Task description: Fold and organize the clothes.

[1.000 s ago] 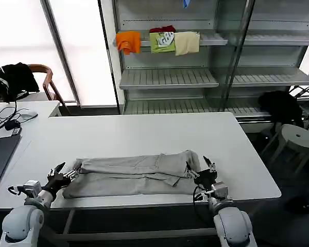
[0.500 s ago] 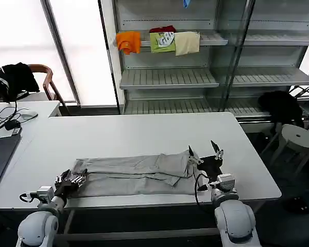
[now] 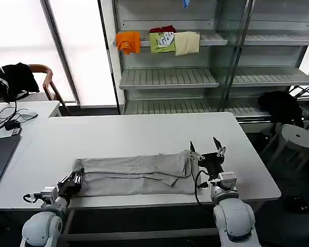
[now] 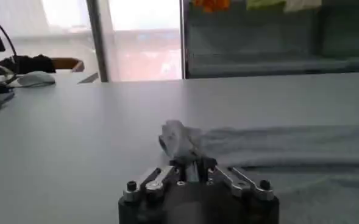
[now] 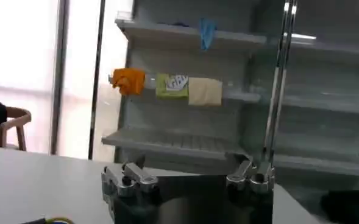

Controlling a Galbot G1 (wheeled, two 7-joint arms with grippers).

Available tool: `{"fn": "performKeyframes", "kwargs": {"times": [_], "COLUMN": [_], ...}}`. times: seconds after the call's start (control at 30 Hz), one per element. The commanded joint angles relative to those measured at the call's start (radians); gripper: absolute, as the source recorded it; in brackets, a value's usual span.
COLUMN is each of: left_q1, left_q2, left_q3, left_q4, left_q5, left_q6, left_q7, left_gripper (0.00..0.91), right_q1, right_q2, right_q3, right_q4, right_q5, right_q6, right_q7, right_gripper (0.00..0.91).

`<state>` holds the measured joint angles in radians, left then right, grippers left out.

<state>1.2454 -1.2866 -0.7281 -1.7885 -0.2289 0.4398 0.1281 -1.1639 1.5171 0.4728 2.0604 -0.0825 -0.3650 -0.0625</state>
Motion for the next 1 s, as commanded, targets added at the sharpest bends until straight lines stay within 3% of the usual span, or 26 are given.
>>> {"fn": "performKeyframes", "kwargs": {"times": [0.03,0.13,0.5,0.67,0.83,1.0], "left_q1": [0.000,-0.018,-0.081,-0.114,-0.109,-0.069], "left_q2": [0.007,0.041,0.433,0.508,0.444,0.253], "left_q3": [-0.022,-0.076,-0.356,-0.388,-0.361,-0.263], "left_q4": [-0.001,-0.013,0.135,0.199,0.093,-0.106], "left_q5": [0.020,0.044,0.176,0.196,0.034,-0.131], "left_q6": [-0.040,-0.062,-0.157,-0.183,-0.115,0.015], "left_q7": [0.006,0.048,0.247,0.275,0.266,0.200], "left_gripper": [0.000,0.000,0.000,0.000,0.000,0.000], "right_q1": [0.001,0.000,0.008,0.018,0.014,0.002], "right_q2": [-0.004,-0.008,-0.010,-0.003,-0.006,-0.005], "right_q3": [0.005,0.005,-0.002,-0.005,-0.004,0.000], "right_q4": [0.010,0.011,-0.021,-0.033,-0.038,-0.034], "right_q5": [0.010,0.015,0.029,0.040,0.041,0.038], "right_q6": [-0.005,-0.010,-0.005,-0.021,-0.019,-0.018], "right_q7": [0.013,0.016,0.016,0.043,0.041,0.040], "right_gripper": [0.907,0.907,0.907,0.907,0.907,0.907]}}
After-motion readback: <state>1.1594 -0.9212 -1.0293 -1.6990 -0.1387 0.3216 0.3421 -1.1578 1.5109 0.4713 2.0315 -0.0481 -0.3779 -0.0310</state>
